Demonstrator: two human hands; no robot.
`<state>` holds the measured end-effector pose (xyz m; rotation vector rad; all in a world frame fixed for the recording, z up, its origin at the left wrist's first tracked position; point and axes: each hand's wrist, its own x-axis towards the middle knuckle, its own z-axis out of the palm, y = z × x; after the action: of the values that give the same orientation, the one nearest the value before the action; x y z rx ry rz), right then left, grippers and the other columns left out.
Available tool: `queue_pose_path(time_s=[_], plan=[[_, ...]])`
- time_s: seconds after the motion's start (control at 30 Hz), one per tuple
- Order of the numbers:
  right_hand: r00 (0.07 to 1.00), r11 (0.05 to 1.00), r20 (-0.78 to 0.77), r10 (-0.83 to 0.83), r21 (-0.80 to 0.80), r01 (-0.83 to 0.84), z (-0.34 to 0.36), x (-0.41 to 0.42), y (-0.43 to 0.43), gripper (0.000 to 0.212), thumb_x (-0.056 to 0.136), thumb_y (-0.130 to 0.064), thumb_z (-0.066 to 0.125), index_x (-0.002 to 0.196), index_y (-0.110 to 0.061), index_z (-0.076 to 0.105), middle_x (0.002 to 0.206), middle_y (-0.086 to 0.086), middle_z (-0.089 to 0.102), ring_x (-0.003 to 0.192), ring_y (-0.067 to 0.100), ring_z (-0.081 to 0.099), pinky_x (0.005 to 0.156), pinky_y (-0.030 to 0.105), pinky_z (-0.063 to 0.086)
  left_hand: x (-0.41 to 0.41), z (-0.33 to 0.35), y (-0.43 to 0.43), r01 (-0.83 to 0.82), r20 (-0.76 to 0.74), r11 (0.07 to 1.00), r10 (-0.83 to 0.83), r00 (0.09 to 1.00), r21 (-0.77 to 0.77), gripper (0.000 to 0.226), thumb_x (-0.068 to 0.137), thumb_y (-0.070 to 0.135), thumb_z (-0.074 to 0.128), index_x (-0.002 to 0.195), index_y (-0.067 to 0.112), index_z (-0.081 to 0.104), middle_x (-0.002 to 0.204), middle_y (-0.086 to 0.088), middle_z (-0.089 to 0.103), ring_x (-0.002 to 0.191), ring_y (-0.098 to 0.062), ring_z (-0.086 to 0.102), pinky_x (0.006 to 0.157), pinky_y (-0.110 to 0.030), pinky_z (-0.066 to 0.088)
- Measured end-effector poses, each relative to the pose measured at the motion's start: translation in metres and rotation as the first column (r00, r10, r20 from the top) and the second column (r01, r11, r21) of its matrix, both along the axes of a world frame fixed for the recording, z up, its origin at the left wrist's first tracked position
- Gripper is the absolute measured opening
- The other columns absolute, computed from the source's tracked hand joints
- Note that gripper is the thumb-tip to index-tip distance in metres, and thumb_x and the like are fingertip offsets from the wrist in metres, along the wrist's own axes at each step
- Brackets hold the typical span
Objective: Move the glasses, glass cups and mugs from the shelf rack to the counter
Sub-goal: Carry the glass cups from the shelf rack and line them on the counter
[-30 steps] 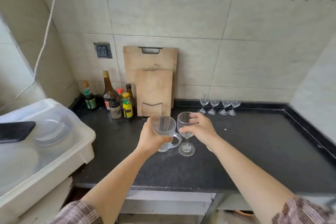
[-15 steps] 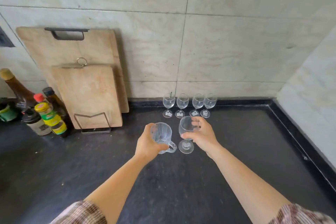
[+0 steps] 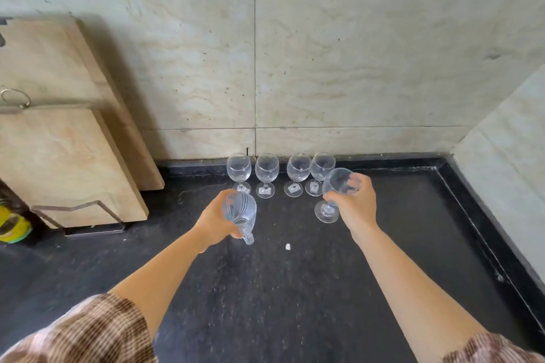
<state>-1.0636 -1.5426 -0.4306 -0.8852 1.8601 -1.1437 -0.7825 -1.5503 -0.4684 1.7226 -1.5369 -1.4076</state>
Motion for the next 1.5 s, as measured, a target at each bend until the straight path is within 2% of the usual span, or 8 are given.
queue_pose_path(time_s=[0.3,0.43,0.53,0.67,0.93,1.1,1.27,1.5], plan=[[0.992,0.992,0.010,-0.123,-0.011,0.123,-0.007,-0.037,-0.045,0.071,0.068,-0.009,0.078,0.129,-0.021,0.045,0.126,-0.003,0.050,0.110,0.018,0.052,0.080,0.031,0.040,0.001,0.001,-0.020,0.141,-0.024,0.989,-0.140,0.990,0.052,0.089,0.067,-0.013,0.060,0.135,0.037,0.034,0.126,-0.004,0.049,0.085,-0.025,0.059,0.055,-0.031,0.050],[0.991,0.992,0.033,-0.129,0.016,0.128,-0.010,-0.047,-0.064,0.076,0.067,-0.006,0.078,0.133,-0.019,0.044,0.135,0.002,0.050,0.114,0.021,0.053,0.081,0.032,0.041,-0.005,-0.001,-0.010,0.005,-0.095,0.996,0.003,0.995,0.087,0.092,0.058,0.010,0.061,0.133,0.050,0.025,0.137,0.001,0.032,0.117,-0.024,0.044,0.085,-0.036,0.044],[0.991,0.992,0.048,-0.122,0.043,0.120,-0.014,-0.049,-0.075,0.078,0.067,-0.005,0.079,0.135,-0.019,0.044,0.138,0.004,0.049,0.116,0.023,0.053,0.081,0.033,0.041,-0.019,-0.010,-0.002,-0.109,0.073,0.993,0.111,0.991,-0.035,0.099,0.062,0.028,0.080,0.141,0.040,0.022,0.142,-0.002,0.025,0.132,-0.026,0.029,0.103,-0.045,0.035],[0.991,0.992,0.067,-0.119,0.039,0.116,-0.019,-0.049,-0.084,0.079,0.067,-0.004,0.079,0.137,-0.017,0.044,0.141,0.004,0.047,0.122,0.023,0.050,0.079,0.031,0.039,-0.025,-0.015,-0.004,-0.087,0.194,0.988,0.111,0.975,-0.129,0.101,0.063,0.017,0.081,0.144,0.032,0.022,0.143,-0.005,0.029,0.120,-0.022,0.041,0.077,-0.019,0.044],[0.998,0.996,0.017,-0.063,0.061,0.062,-0.022,-0.053,-0.087,0.080,0.070,-0.005,0.079,0.140,-0.017,0.043,0.141,0.003,0.049,0.107,0.015,0.049,0.080,0.030,0.037,-0.019,-0.018,-0.010,-0.027,0.247,0.995,0.050,0.968,-0.097,0.102,0.066,0.012,0.077,0.145,0.037,0.018,0.142,-0.005,0.033,0.104,-0.014,0.041,0.069,-0.023,0.047],[0.976,0.995,-0.206,-0.076,0.054,0.089,-0.012,-0.050,-0.079,0.068,0.069,-0.014,0.081,0.130,-0.011,0.052,0.130,0.009,0.058,0.112,0.026,0.057,0.084,0.035,0.046,-0.019,-0.014,-0.008,-0.035,0.224,0.996,0.053,0.973,-0.084,0.104,0.069,0.025,0.079,0.147,0.037,0.012,0.146,-0.006,0.028,0.124,-0.025,0.041,0.092,-0.035,0.044],[0.881,0.995,-0.471,-0.037,-0.099,-0.011,0.006,-0.021,-0.055,0.060,0.074,-0.015,0.076,0.128,-0.007,0.052,0.131,0.010,0.053,0.124,0.027,0.047,0.095,0.039,0.043,-0.007,-0.001,0.007,-0.097,0.236,0.989,0.122,0.964,-0.113,0.101,0.072,0.037,0.078,0.149,0.030,0.013,0.153,-0.006,0.023,0.133,-0.027,0.038,0.094,-0.035,0.045],[0.845,0.948,-0.474,0.247,-0.064,-0.313,0.028,0.073,-0.003,0.053,0.080,-0.028,0.072,0.126,-0.013,0.051,0.122,0.001,0.051,0.120,0.021,0.046,0.086,0.029,0.040,0.024,0.042,0.046,-0.138,0.331,0.980,0.179,0.926,-0.144,0.075,0.083,0.035,0.067,0.145,0.026,0.025,0.151,-0.010,0.026,0.089,-0.020,0.062,0.064,-0.025,0.051]])
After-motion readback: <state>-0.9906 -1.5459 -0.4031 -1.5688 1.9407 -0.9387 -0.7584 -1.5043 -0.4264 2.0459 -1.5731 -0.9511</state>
